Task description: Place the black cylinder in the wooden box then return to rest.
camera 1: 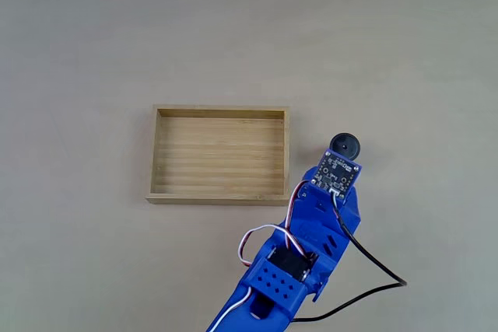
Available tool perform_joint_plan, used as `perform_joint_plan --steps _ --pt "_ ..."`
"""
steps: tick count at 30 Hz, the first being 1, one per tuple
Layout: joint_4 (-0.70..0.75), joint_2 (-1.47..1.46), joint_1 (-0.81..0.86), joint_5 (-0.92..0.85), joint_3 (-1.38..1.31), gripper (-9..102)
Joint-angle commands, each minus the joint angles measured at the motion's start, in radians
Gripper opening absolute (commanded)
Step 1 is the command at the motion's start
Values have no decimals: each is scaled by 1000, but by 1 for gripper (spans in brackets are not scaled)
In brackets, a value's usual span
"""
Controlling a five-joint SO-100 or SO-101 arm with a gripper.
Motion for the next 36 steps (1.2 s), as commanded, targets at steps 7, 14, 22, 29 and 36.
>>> perform_joint_plan --steps 7,14,22,29,36 --pt "-54 103 12 8 -230 28" --pt "-66 173 11 9 -298 28" --pt "-78 235 11 21 -341 28" --pt "-78 259 11 21 -354 28" --pt "-78 210 2 20 -328 28"
